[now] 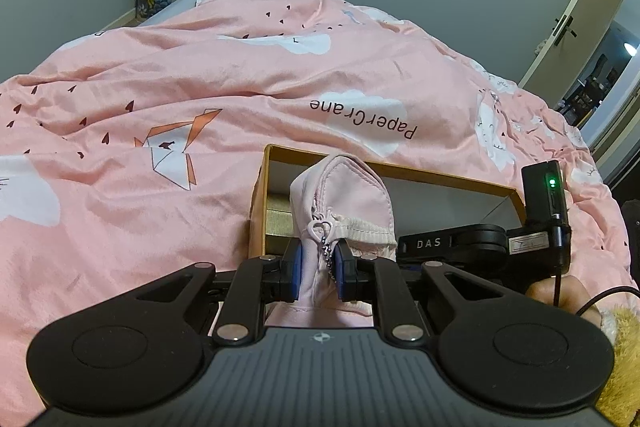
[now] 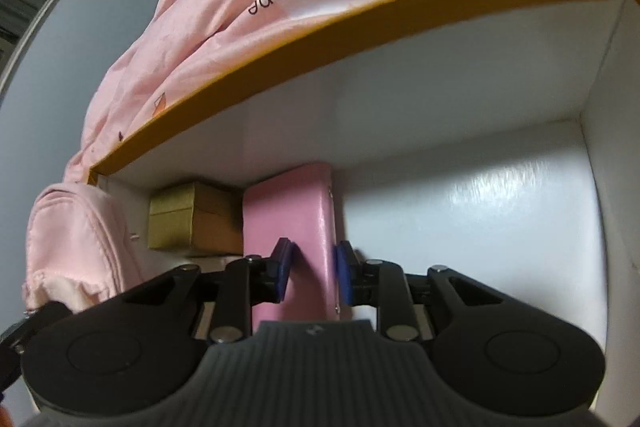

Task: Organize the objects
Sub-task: 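Carry the pink case with the right tool into the box and release it, then lower the pink backpack with the left tool into the box beside the cube, then grasp the dark grey box with the left tool while the right grasps the photo card, then carry the grey box with the left tool while the right carries the photo card over the box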

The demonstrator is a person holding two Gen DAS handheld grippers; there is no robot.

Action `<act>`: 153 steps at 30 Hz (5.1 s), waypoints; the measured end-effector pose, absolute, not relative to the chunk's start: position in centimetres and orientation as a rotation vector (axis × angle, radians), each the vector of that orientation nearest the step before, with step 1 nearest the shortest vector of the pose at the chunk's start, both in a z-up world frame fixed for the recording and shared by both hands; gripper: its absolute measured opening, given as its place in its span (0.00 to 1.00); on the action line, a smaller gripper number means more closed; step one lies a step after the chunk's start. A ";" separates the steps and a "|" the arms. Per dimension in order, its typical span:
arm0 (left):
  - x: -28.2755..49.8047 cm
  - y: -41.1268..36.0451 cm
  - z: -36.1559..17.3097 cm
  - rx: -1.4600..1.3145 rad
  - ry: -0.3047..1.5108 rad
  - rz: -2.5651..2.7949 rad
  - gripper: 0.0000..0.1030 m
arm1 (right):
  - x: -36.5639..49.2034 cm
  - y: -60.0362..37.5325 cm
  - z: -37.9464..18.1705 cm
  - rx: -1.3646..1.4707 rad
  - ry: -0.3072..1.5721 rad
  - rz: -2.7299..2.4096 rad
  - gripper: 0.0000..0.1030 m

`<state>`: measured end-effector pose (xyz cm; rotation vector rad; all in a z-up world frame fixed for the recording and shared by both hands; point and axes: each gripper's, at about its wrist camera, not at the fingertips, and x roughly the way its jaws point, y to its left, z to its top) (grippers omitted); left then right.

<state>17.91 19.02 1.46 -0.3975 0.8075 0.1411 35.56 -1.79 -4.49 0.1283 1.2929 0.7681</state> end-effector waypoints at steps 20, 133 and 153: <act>22.6 17.2 -2.4 -0.638 0.886 0.112 0.17 | 32.6 -6.6 0.9 -0.128 1.090 0.771 0.35; 8.9 2.8 -10.9 -0.677 1.267 -0.199 0.69 | 14.9 -27.0 -3.9 -0.095 1.185 0.633 0.33; 9.2 3.3 -10.4 -0.827 1.170 -0.230 0.49 | 15.4 -27.2 -4.7 -0.057 1.249 0.642 0.45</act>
